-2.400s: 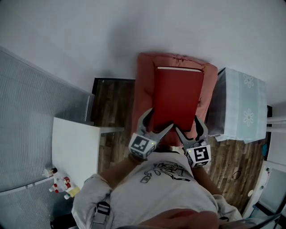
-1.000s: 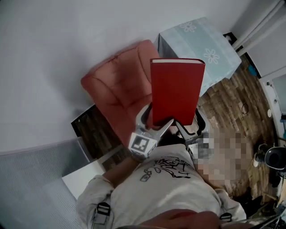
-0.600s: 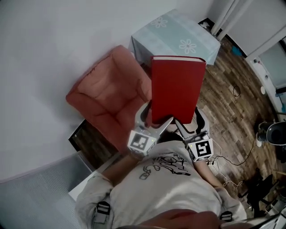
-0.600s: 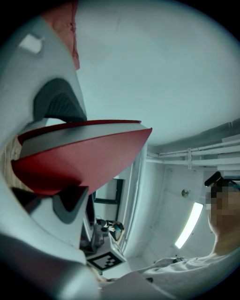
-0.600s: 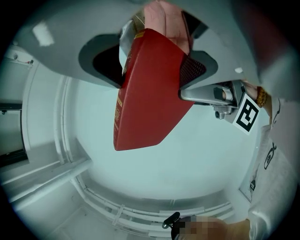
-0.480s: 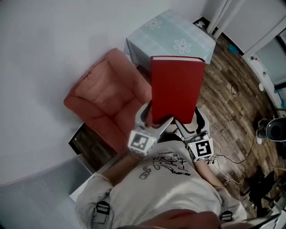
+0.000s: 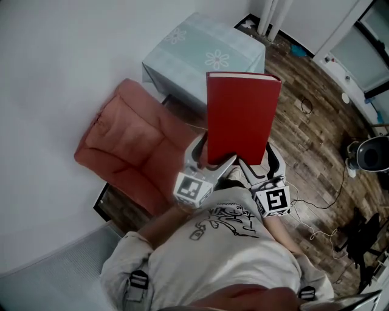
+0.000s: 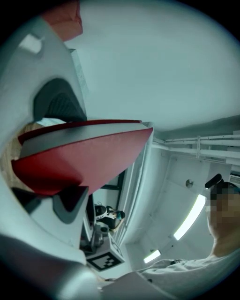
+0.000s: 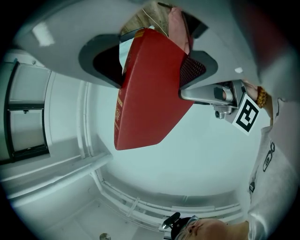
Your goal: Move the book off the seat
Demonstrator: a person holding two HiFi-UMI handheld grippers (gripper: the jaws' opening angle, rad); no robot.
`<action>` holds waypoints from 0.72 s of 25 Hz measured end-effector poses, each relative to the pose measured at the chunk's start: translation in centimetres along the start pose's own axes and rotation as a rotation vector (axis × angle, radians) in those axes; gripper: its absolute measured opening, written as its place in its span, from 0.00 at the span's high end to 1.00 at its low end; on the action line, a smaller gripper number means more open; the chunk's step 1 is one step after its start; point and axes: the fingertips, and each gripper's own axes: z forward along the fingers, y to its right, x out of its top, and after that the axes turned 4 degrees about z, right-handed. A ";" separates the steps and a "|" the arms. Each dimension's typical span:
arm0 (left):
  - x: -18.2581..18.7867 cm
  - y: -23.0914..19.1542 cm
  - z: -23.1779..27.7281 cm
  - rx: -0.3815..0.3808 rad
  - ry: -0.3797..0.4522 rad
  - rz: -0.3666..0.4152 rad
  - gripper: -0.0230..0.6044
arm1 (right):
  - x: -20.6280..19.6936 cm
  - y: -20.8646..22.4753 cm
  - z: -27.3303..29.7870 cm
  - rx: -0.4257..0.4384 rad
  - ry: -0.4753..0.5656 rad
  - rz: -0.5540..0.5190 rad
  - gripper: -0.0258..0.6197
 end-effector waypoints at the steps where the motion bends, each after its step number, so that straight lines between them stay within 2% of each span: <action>1: 0.0 0.7 1.0 -0.012 -0.002 0.000 0.29 | 0.0 1.1 -0.5 -0.010 0.001 0.003 0.38; 8: -0.3 5.5 8.1 -0.069 -0.024 -0.002 0.29 | 0.0 8.8 -3.7 -0.076 0.023 0.041 0.38; 18: -0.2 8.8 14.4 -0.146 -0.020 -0.003 0.30 | -0.2 15.2 -5.8 -0.143 0.011 0.029 0.38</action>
